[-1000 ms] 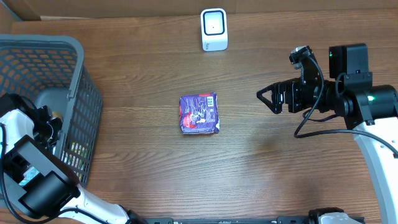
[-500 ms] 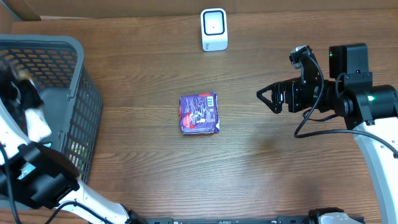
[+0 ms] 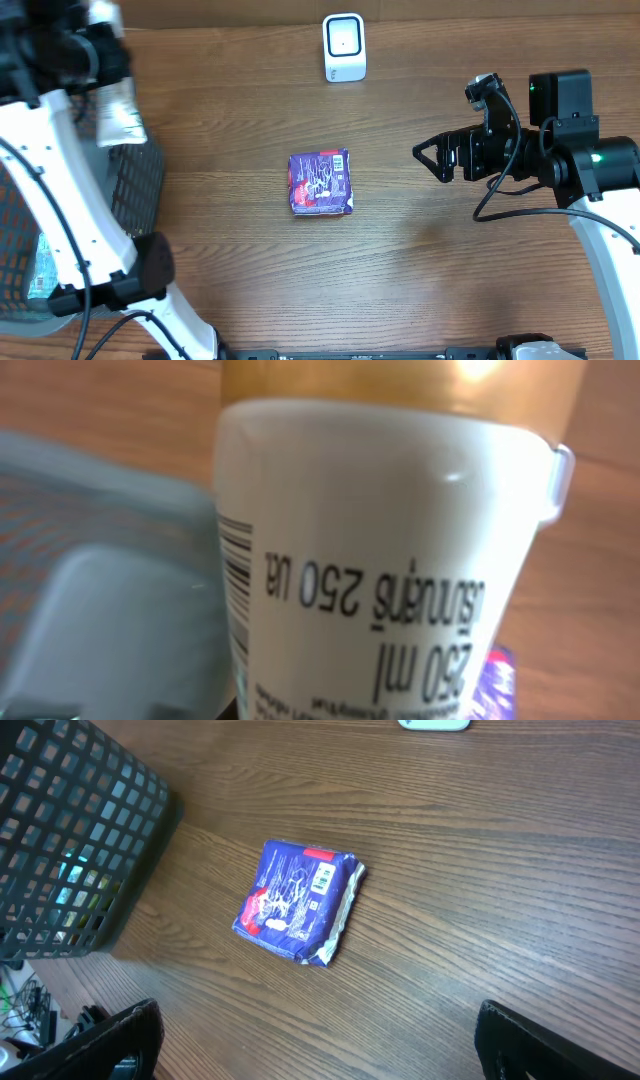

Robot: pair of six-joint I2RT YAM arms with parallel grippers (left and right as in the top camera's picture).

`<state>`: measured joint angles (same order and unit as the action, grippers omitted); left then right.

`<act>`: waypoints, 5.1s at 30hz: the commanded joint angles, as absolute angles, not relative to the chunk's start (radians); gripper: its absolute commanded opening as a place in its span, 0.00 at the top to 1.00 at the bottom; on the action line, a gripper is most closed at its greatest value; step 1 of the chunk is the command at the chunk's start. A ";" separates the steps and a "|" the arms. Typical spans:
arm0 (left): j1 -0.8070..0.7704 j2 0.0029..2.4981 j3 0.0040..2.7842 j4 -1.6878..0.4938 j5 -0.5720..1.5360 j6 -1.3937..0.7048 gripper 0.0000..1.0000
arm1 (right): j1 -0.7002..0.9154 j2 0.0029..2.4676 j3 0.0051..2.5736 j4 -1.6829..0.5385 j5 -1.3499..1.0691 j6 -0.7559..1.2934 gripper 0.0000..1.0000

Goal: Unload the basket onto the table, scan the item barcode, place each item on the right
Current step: 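Reach the left gripper into the basket and grasp the white tube, then carry the white tube out and set it beside the purple pack, then move the left gripper back into the basket toward the green carton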

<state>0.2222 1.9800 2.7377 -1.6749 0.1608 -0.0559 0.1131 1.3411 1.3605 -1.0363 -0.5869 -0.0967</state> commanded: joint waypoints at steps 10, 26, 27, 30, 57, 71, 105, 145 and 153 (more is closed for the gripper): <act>-0.220 2.056 2.606 -1.670 0.170 -0.093 0.96 | 0.118 1.338 1.374 -1.034 -0.585 -0.094 0.00; -0.352 2.277 2.262 -1.613 -0.147 -0.500 0.96 | 0.118 1.338 1.374 -1.050 -0.584 -0.094 0.00; -0.348 2.277 2.244 -1.606 -0.154 -0.508 0.95 | 0.118 1.338 1.374 -1.050 -0.584 -0.094 0.00; -0.343 2.277 2.168 -1.568 -0.178 -0.540 0.95 | 0.118 1.338 1.374 -1.050 -0.576 -0.094 0.00; -0.341 2.277 1.847 -1.304 -0.146 -0.560 0.60 | 0.118 1.338 1.374 -1.051 -0.554 -0.094 0.00; -0.339 2.273 1.957 -1.324 -0.030 -0.483 0.61 | 0.118 1.338 1.374 -1.050 -0.554 -0.094 0.00; 0.351 1.650 2.399 -1.690 -0.010 -0.287 0.51 | 0.118 1.338 1.374 -1.057 -0.555 -0.094 0.00; 0.739 1.643 1.170 -0.998 -0.085 0.032 0.42 | 0.118 1.338 1.374 -1.053 -0.555 -0.094 0.00; 0.739 1.644 1.056 -0.906 -0.054 0.110 0.37 | 0.118 1.338 1.374 -1.048 -0.555 -0.094 0.00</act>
<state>0.7406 1.6306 1.1137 -0.8989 -0.0814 0.0559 0.1131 1.3411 1.3605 -1.0576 -0.5579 -0.0967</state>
